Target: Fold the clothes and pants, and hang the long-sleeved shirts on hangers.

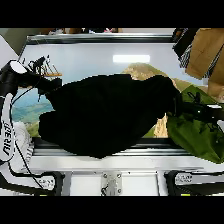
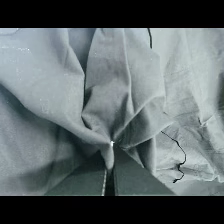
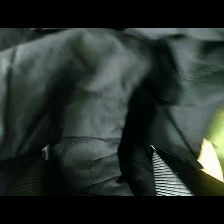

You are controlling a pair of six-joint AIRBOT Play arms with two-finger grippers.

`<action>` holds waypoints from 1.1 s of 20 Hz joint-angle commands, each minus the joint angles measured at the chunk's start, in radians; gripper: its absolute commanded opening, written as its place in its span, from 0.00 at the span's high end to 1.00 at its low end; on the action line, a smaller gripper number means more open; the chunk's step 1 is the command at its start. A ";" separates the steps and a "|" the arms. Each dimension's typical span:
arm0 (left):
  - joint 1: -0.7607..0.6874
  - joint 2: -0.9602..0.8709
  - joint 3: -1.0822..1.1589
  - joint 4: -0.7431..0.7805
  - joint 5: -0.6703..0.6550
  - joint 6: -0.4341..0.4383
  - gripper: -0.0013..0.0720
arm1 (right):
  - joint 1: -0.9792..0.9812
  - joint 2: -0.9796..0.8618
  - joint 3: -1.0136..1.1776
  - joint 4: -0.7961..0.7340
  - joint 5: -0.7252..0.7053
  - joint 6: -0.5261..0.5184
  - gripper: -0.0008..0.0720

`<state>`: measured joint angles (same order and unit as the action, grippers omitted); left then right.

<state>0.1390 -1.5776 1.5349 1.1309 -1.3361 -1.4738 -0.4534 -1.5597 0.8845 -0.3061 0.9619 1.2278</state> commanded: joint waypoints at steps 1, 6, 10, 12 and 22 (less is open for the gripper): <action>0.000 0.000 0.000 0.001 -0.005 0.000 0.97 | 0.037 -0.028 0.002 0.077 -0.023 -0.098 0.47; 0.000 0.012 0.001 0.004 -0.030 0.000 0.97 | -0.025 0.060 0.089 0.019 0.035 -0.148 0.97; -0.041 0.050 0.001 0.003 0.000 0.000 0.97 | -0.068 0.250 0.323 -0.397 0.054 0.038 0.97; -0.091 0.050 0.001 0.003 0.031 0.000 0.97 | -0.064 0.316 0.477 -0.557 0.098 0.108 0.97; -0.248 -0.257 0.499 0.003 0.027 -0.065 0.86 | 0.463 0.349 0.930 -0.588 0.268 0.219 0.97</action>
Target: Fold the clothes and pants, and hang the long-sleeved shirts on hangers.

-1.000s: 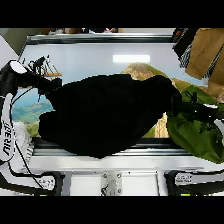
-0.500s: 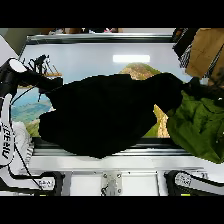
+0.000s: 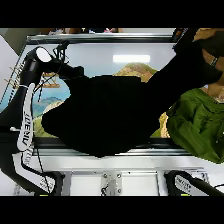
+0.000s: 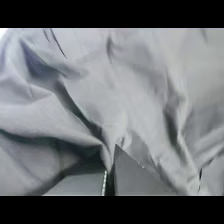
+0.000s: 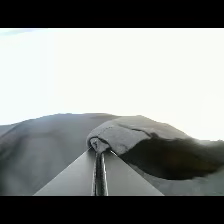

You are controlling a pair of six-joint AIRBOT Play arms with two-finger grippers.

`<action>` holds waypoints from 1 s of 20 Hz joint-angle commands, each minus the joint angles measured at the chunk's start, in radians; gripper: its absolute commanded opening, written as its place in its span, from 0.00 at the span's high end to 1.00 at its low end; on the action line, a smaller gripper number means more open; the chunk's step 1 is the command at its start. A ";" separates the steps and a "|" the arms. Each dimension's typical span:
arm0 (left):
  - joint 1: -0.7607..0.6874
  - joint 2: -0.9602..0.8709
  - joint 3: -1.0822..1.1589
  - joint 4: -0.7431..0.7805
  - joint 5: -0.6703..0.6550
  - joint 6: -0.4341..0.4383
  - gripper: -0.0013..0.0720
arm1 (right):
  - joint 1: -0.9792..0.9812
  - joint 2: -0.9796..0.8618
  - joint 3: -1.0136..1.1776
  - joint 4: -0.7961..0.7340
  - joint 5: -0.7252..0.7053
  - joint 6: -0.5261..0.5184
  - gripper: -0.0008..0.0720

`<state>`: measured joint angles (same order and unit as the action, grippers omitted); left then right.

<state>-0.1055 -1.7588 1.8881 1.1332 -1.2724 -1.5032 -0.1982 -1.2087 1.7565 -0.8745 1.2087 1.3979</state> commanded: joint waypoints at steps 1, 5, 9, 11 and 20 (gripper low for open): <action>0.019 -0.077 0.175 -0.002 -0.050 -0.046 0.35 | 0.300 -0.013 0.058 -0.022 0.013 0.057 0.97; 0.163 0.066 0.117 -0.002 -0.021 -0.087 0.15 | 0.648 -0.106 0.058 -0.024 -0.158 0.101 0.97; 0.301 0.268 -0.030 -0.002 -0.043 -0.087 0.15 | 0.876 -0.248 0.058 -0.024 -0.332 0.156 0.97; 0.344 0.355 -0.115 -0.002 -0.038 -0.087 0.15 | 0.945 -0.316 0.058 -0.023 -0.364 0.159 0.96; 0.380 0.607 -0.508 -0.003 0.027 -0.087 0.15 | 0.806 -0.251 0.058 -0.058 -0.340 0.068 0.01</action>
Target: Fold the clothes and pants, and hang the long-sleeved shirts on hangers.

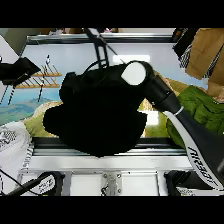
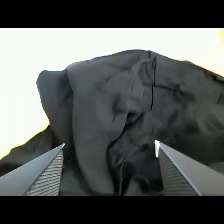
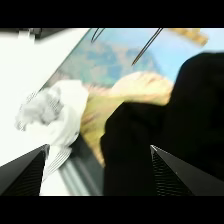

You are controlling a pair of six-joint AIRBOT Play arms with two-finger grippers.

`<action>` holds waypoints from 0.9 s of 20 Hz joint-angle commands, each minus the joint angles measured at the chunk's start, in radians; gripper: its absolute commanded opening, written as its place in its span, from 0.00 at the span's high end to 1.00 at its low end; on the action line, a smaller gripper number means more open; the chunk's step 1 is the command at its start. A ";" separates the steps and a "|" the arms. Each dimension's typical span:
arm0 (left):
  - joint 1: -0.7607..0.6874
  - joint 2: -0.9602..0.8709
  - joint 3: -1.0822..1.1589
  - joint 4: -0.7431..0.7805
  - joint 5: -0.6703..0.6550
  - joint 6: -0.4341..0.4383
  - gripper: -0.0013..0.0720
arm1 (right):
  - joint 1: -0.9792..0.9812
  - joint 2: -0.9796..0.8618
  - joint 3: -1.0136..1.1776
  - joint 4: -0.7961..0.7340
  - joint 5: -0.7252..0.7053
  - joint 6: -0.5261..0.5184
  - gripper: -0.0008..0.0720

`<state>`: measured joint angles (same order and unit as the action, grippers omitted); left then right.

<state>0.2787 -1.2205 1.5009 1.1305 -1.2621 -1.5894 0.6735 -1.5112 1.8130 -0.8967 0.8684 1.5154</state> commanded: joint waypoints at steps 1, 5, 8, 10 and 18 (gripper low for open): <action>-0.021 0.092 -0.185 0.001 0.019 -0.002 0.15 | -0.106 0.086 0.001 -0.096 0.009 -0.049 0.01; -0.117 0.164 -0.488 0.001 0.144 -0.042 0.15 | -0.243 0.196 0.001 -0.344 0.143 -0.010 0.01; -0.217 0.154 -0.673 -0.031 0.333 -0.124 0.15 | -0.301 0.216 -0.003 -0.376 0.268 -0.008 0.01; -0.293 0.093 -0.715 -0.099 0.426 -0.124 0.15 | -0.306 0.214 -0.015 -0.376 0.307 -0.008 0.01; -0.418 -0.217 -0.556 -0.112 0.466 -0.133 0.15 | -0.303 0.214 -0.139 -0.356 0.349 0.004 0.01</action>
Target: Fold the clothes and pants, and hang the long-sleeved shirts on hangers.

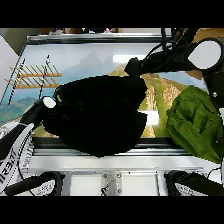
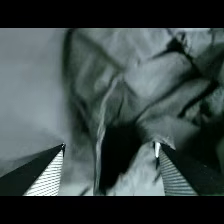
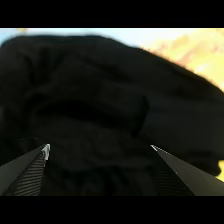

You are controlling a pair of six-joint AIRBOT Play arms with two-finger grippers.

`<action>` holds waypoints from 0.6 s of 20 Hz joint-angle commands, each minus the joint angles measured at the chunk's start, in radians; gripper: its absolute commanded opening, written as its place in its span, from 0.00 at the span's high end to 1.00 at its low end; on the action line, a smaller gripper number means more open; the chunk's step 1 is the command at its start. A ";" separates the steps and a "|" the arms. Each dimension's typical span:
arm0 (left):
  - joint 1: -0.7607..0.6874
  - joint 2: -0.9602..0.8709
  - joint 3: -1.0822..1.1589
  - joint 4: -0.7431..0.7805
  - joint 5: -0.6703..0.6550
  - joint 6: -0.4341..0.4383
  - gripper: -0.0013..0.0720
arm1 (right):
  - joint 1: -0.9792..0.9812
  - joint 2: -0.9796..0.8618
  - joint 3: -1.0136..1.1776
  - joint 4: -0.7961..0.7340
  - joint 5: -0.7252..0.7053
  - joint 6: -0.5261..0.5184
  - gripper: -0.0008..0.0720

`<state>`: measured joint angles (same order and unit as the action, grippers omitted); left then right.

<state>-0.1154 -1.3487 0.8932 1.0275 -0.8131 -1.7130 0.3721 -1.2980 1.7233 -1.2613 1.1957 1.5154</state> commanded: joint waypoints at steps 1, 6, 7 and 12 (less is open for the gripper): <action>-0.024 -0.109 0.069 -0.009 0.016 -0.015 0.15 | 0.003 0.000 -0.077 0.013 0.016 0.004 0.01; -0.024 -0.161 0.152 -0.007 0.013 -0.013 0.96 | 0.029 -0.075 -0.195 0.072 0.008 0.018 0.01; -0.023 -0.161 0.168 -0.006 0.009 -0.011 0.97 | 0.033 -0.106 -0.209 0.087 0.007 0.039 0.01; -0.024 -0.155 0.211 -0.007 -0.028 0.024 0.97 | 0.080 -0.307 -0.224 0.233 -0.069 0.049 0.00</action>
<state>-0.1387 -1.5040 1.0836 1.0206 -0.8230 -1.7115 0.4301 -1.5078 1.5124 -1.1221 1.1778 1.5551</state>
